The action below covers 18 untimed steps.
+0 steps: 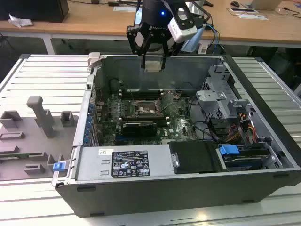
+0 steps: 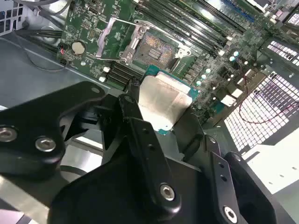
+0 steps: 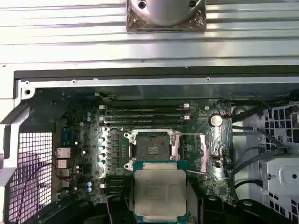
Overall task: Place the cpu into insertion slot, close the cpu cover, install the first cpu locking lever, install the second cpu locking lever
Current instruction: 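Place the cpu into insertion slot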
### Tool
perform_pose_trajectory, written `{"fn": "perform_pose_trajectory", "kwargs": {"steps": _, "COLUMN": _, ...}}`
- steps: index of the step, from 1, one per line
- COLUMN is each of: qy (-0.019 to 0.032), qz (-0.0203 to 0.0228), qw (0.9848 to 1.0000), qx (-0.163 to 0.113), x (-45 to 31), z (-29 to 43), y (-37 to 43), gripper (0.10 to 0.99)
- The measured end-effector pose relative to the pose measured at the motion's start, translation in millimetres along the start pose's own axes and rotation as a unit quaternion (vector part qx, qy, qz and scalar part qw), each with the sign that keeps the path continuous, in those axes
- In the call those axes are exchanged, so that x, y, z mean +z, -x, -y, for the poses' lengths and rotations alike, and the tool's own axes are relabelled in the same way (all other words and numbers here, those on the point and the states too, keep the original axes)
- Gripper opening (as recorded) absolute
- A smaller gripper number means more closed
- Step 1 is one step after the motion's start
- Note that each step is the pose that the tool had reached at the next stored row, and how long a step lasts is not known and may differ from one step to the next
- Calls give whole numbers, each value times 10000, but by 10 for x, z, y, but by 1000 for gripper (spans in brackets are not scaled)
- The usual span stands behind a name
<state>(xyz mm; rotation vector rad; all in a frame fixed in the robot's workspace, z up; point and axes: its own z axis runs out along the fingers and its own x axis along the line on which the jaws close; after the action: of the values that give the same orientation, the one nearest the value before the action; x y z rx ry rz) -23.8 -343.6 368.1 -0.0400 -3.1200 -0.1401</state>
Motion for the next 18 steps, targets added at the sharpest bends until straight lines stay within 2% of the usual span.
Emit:
{"fn": "perform_pose_trajectory", "kwargs": {"steps": 3, "qy": 1, "qz": 3, "qw": 10000, "qx": 34, "x": 0, "z": 0, "y": 0, "gripper": 541}}
{"fn": "perform_pose_trajectory", "kwargs": {"steps": 9, "qy": 10, "qz": 48, "qw": 9986, "qx": 533, "x": 3, "z": 0, "y": 0, "gripper": 541}}
{"fn": "perform_pose_trajectory", "kwargs": {"steps": 11, "qy": 14, "qz": 73, "qw": 9966, "qx": 818, "x": 6, "z": 1, "y": 0, "gripper": 541}}
{"fn": "perform_pose_trajectory", "kwargs": {"steps": 16, "qy": 17, "qz": 104, "qw": 9932, "qx": 1161, "x": 9, "z": 1, "y": 0, "gripper": 541}}
{"fn": "perform_pose_trajectory", "kwargs": {"steps": 18, "qy": 21, "qz": 123, "qw": 9905, "qx": 1372, "x": 13, "z": 1, "y": 0, "gripper": 541}}
